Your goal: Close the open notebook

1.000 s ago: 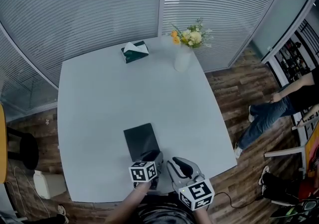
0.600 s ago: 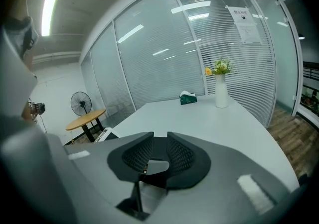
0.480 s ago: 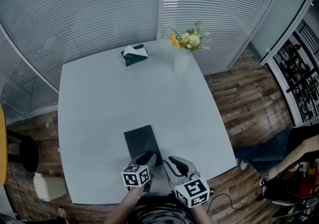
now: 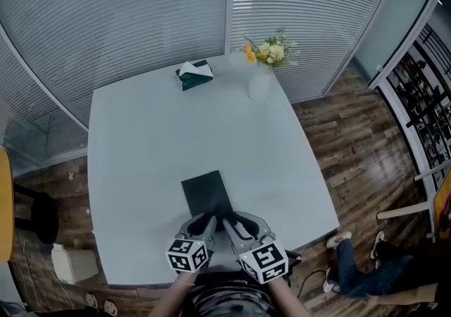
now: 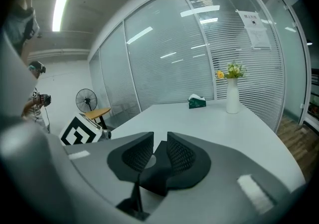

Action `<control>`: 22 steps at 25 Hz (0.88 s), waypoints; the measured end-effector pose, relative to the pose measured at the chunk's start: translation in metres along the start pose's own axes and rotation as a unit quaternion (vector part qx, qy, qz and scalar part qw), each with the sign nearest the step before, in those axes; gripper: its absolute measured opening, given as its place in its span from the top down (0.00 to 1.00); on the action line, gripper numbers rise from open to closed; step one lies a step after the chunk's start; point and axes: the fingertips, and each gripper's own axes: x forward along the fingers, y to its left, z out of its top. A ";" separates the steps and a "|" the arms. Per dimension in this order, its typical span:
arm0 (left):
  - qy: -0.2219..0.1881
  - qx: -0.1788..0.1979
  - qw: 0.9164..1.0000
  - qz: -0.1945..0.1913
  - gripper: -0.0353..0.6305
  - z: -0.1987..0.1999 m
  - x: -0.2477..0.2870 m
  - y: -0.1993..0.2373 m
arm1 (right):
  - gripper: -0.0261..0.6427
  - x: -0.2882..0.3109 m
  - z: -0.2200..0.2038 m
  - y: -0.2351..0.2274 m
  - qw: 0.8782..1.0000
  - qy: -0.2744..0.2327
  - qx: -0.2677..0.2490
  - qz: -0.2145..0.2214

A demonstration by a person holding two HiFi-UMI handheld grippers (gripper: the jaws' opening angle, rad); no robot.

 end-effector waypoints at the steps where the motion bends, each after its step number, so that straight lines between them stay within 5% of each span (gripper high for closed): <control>1: -0.006 0.001 1.000 -0.003 0.82 0.003 -0.005 -0.002 | 0.84 0.002 -0.001 0.003 1.000 0.001 -0.002 0.002; 10: -0.057 0.017 0.998 -0.006 0.88 0.027 -0.050 -0.008 | 0.84 0.011 -0.003 0.034 0.999 -0.007 -0.019 0.029; 22: -0.143 0.105 0.984 0.005 0.93 0.079 -0.117 -0.024 | 0.89 0.003 0.038 0.082 0.994 -0.063 -0.065 0.057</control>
